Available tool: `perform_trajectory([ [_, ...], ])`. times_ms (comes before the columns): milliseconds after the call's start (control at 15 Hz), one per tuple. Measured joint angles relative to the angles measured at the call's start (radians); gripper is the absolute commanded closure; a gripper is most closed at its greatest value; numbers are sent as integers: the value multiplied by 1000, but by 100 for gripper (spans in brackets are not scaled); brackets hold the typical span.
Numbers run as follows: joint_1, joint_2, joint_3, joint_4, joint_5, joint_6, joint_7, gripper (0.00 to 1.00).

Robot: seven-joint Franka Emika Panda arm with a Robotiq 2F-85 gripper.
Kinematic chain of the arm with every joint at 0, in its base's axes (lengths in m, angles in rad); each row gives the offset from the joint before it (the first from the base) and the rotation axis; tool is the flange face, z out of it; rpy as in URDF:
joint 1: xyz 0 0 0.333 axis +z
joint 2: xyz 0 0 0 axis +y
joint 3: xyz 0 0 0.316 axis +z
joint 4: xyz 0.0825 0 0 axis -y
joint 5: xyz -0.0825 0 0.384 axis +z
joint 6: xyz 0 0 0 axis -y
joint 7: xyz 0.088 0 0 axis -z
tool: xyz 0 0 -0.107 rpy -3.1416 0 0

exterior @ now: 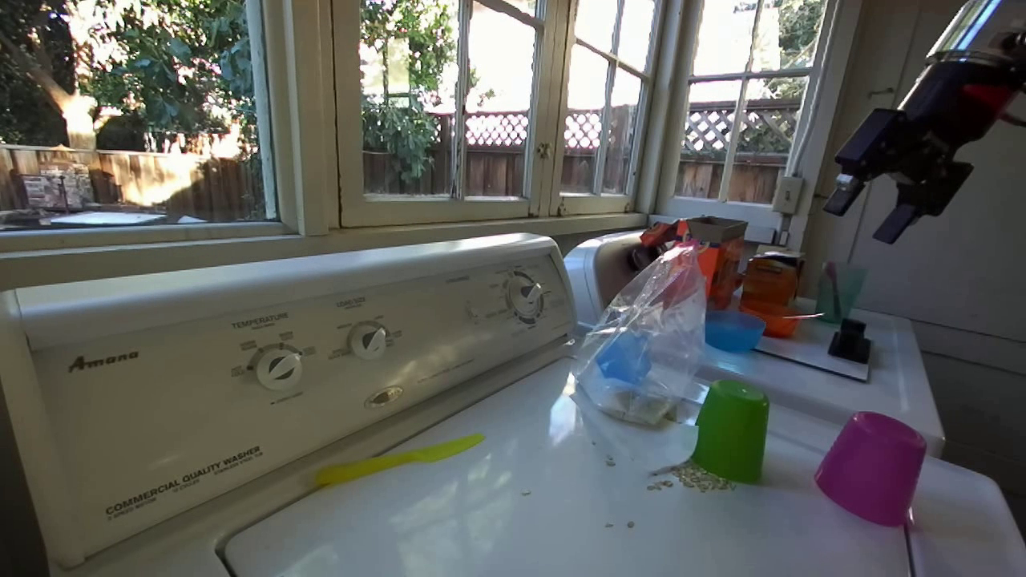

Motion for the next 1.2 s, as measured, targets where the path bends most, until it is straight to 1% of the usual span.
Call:
perform_trajectory([
  [133,25,24,6,0,47,58,0,0],
  [333,47,75,19,1,87,156,4,0],
  [600,63,153,29,12,138,300,29,0],
  [800,67,207,32,34,165,388,77,0],
  [1000,65,252,33,54,165,445,138,0],
  [1200,64,280,33,67,164,465,158,0],
])
